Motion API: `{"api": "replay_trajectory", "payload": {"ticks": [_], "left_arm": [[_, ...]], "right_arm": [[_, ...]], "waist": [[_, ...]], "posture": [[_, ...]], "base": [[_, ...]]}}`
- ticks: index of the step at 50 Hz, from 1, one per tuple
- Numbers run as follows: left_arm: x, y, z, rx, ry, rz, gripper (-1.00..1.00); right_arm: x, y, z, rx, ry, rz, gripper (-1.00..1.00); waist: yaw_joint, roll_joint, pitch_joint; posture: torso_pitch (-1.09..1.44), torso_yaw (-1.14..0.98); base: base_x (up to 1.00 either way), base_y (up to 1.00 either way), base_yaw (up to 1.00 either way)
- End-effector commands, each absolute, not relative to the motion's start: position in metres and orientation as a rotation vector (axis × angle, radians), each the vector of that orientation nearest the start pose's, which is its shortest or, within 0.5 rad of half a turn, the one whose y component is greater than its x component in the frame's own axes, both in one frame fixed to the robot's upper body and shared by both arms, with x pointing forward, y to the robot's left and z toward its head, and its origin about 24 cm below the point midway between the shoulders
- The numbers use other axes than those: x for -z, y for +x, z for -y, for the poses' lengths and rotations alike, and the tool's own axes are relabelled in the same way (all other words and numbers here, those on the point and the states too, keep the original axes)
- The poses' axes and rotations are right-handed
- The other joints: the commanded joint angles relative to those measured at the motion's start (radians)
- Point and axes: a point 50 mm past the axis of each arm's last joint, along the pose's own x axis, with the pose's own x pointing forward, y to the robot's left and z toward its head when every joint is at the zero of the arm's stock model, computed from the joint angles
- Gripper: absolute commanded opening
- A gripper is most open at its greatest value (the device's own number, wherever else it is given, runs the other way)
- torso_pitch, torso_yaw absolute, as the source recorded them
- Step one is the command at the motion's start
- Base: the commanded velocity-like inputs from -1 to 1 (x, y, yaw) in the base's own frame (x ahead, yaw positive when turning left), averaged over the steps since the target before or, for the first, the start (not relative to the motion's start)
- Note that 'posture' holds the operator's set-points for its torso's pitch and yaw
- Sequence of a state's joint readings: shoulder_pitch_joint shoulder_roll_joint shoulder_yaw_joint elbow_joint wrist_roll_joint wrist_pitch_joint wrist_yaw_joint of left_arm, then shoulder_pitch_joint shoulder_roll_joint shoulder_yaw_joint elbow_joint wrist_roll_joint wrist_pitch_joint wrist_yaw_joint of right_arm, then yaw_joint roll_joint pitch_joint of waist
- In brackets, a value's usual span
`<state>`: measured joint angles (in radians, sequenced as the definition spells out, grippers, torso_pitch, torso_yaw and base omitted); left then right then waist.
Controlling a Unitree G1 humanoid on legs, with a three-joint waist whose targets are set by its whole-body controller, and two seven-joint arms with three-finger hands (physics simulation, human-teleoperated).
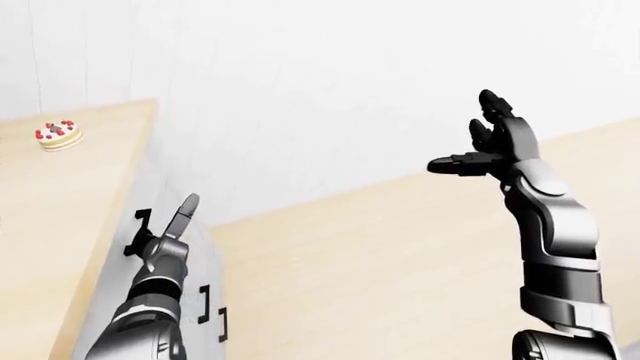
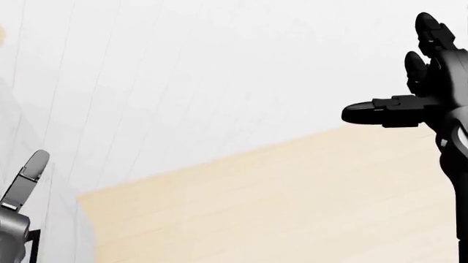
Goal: Close the right drawer.
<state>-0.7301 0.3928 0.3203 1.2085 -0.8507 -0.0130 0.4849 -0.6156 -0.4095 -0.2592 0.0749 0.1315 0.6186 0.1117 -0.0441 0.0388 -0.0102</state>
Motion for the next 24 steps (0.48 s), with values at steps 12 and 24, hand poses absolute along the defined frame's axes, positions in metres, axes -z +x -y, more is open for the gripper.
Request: {"api": "replay_trajectory", "payload": {"ticks": [12, 24], "left_arm": [[-0.015, 0.303, -0.332, -1.099, -0.729, -0.416, 1.0], [-0.012, 0.296, -0.34, -1.12, -0.738, -0.412, 1.0]], "right_arm": [[-0.207, 0.339, 0.244, 0.105, -0.13, 0.082, 1.0], [-0.208, 0.338, 0.246, 0.107, -0.132, 0.082, 1.0]], "waist": [[0.011, -0.006, -0.007], [0.009, -0.001, -0.003]], "posture": [[0.0, 0.0], [0.0, 0.0]], "base": [[0.0, 0.0, 0.0], [0.0, 0.0, 0.0]]}}
